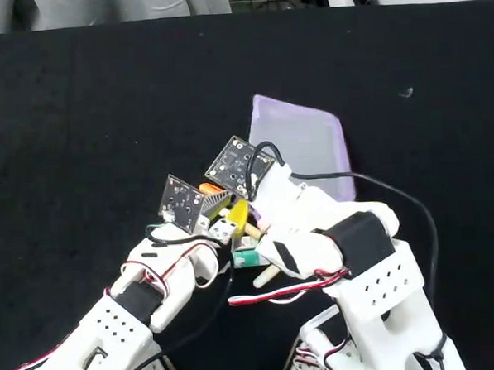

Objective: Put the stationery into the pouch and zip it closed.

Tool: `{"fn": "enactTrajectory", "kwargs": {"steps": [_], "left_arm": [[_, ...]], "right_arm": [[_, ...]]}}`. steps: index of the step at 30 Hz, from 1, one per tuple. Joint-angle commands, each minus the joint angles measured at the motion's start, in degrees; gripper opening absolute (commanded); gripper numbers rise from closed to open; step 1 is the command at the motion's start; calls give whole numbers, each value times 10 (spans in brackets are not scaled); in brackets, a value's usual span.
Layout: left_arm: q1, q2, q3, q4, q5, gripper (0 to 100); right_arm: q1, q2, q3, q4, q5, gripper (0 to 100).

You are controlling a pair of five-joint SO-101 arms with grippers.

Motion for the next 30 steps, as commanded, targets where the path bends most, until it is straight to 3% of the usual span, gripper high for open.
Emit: {"fn": "enactTrajectory", "kwargs": {"steps": [1,9,14,19,24,30], "left_arm": [[-13,-4,-3,-10,4,24],[-70,-5,13,-8,3,28],[-136,-5,7,-8,3,28],[-152,-5,7,-7,3,28],[-150,-5,-4,2,7,28],[-153,-2,-112,185,78,28]], "right_arm": [[-4,-7,-5,8,7,11],[-2,-8,-46,53,3,11],[90,-8,-52,53,7,11],[152,-7,-64,53,25,11],[107,-7,-60,42,26,11],[15,-4,43,-81,-2,50]]}}
